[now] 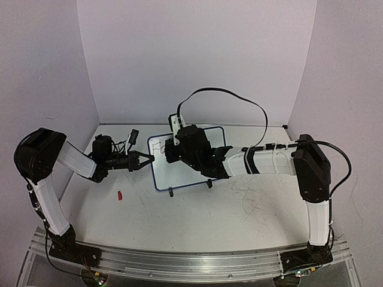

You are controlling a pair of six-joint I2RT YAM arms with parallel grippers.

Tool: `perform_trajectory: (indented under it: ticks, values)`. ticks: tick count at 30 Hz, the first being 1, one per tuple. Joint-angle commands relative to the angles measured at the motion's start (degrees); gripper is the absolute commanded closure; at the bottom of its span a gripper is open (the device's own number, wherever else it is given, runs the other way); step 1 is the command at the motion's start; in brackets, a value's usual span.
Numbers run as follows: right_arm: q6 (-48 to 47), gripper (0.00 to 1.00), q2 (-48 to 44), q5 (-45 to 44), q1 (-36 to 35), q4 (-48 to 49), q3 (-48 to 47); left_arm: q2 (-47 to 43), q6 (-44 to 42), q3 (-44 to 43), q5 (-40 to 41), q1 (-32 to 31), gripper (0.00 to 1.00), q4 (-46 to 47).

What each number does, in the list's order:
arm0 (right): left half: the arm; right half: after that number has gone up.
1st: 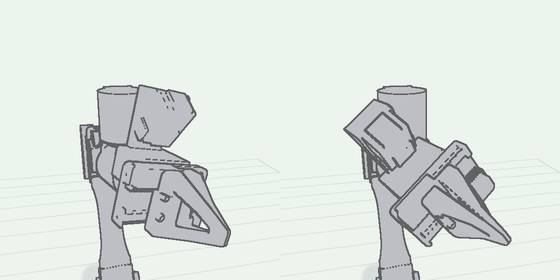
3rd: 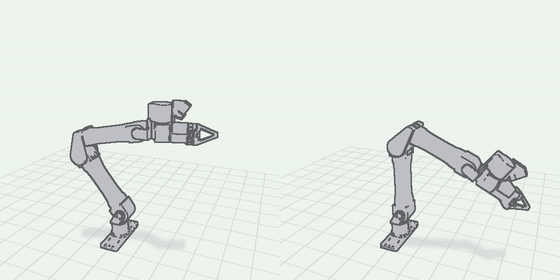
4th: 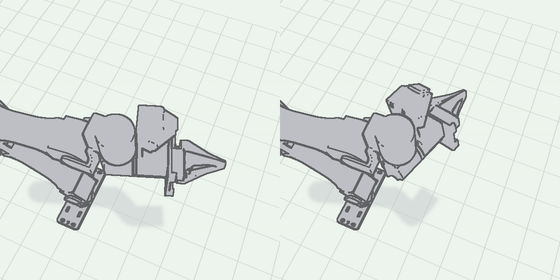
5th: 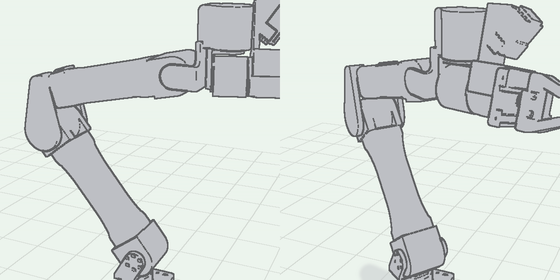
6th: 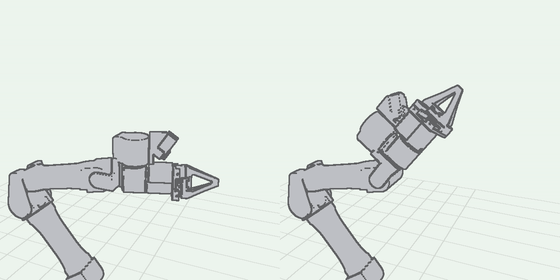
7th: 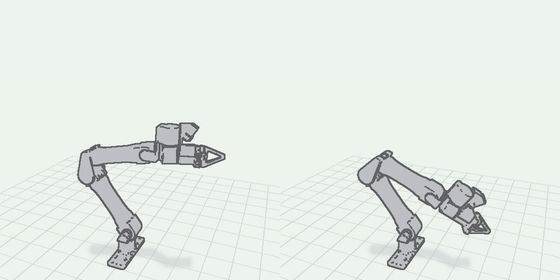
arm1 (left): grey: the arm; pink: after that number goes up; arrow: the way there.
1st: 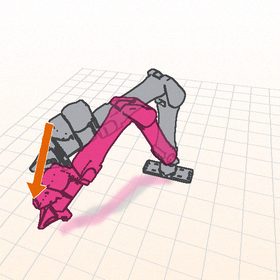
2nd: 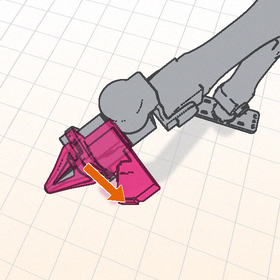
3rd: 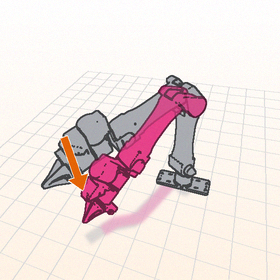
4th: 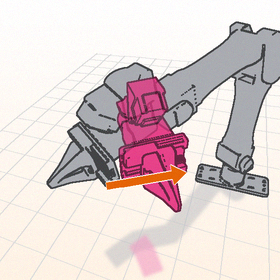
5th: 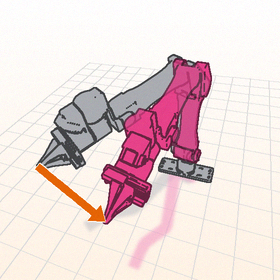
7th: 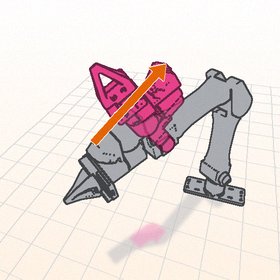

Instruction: Write a sentence on the whiteboard

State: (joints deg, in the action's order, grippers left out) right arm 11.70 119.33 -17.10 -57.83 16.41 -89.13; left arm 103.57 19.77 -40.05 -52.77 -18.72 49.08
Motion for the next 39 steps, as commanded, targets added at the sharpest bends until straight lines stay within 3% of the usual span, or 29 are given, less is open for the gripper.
perform_trajectory:
  ticks: [1, 39]
  values:
    - [-1.57, 1.00, -1.52, -3.81, 2.20, 1.15, -2.19, -1.52, -2.02, -0.48, 0.33, -0.44, 1.00, -0.54]
    - [1.83, 1.00, -3.48, -0.83, 1.63, 0.64, 4.22, -1.71, -2.28, -0.53, 0.27, -0.45, 1.00, -0.83]
